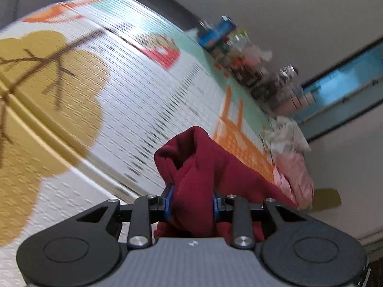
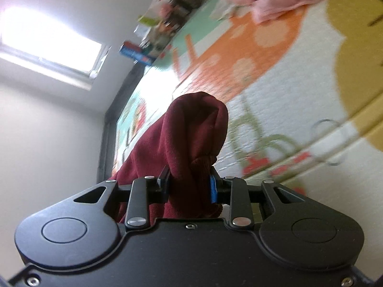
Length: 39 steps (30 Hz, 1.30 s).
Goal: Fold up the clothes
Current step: 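Pinch the maroon sweatshirt edge with both grippers and lift it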
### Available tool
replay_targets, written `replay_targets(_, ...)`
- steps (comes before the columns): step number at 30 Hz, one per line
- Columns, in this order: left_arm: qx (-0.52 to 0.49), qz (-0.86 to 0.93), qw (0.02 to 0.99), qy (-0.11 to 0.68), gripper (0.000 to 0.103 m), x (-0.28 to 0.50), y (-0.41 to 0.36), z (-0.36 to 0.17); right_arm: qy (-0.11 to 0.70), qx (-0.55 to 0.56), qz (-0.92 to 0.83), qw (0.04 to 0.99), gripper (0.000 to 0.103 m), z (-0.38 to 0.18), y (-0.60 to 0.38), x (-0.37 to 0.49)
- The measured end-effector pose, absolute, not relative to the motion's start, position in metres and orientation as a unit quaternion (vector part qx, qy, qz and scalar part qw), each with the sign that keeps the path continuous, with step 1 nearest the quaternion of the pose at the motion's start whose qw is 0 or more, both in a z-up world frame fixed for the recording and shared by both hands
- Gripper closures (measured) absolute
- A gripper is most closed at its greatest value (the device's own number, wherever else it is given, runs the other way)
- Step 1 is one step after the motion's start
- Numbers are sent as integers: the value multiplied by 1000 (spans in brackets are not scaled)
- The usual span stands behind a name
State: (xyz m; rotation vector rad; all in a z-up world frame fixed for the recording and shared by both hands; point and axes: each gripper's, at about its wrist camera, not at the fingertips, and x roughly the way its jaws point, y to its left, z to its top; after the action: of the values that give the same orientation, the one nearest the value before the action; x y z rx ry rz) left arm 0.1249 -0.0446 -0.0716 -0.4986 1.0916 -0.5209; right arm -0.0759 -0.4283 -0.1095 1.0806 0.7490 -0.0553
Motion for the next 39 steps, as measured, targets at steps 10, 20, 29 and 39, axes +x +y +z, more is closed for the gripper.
replay_targets(10,-267,-150,825,475,71,124,48,-56,393,460,53,794,75,-97,-354,0)
replay_targets(20,-280,-82,839,460,70,121,105,-48,427,413,106,798,75,-90,-290,58)
replay_targets(29,-294,-39,838,457,70,119,132,-53,455,376,129,797,75,-92,-249,96)
replay_targets(39,-306,-23,826,472,70,112,140,-70,472,330,137,806,75,-94,-219,149)
